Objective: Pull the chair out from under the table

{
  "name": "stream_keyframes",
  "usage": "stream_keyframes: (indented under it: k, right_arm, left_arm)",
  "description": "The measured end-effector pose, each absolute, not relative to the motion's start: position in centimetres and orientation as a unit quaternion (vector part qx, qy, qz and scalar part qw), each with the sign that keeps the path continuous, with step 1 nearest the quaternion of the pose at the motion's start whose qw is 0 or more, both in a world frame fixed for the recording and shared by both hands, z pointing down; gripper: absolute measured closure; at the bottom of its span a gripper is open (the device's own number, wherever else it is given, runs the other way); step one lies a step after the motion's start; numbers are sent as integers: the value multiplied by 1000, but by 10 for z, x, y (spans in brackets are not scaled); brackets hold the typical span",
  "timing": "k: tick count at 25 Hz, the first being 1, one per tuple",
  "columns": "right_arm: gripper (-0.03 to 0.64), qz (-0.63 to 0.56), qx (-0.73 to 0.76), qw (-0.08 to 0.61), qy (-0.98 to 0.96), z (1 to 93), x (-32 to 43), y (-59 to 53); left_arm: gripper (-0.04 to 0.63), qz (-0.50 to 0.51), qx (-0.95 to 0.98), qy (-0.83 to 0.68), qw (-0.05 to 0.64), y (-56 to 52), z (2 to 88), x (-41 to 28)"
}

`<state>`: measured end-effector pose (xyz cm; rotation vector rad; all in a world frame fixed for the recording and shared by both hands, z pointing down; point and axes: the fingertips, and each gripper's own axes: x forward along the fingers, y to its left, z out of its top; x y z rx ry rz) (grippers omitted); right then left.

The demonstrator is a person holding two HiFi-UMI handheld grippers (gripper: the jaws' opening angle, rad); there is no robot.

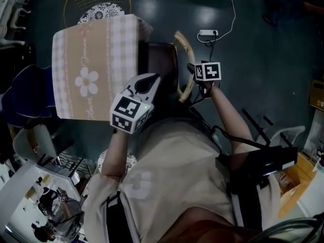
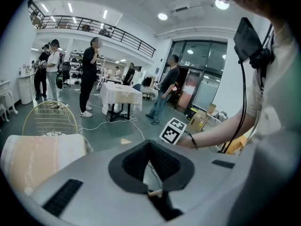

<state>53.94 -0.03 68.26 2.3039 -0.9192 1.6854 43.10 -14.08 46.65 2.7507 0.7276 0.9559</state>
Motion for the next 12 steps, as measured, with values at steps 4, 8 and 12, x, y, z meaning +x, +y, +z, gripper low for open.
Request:
stream_keyframes:
  k: [4,8,12]
  right_arm:
    - [324,583,749,89,-303,711,545,-1]
    - [324,590,741,101,-305,732,551,-7]
    - [324,597,738,100,-297,749,553,-10]
  left_arm:
    - [588,330,912,231,82,-138,476,425]
    - [588,339,910,224,82,-140,486,418]
    - [588,348,910,210,85,-144,492,408]
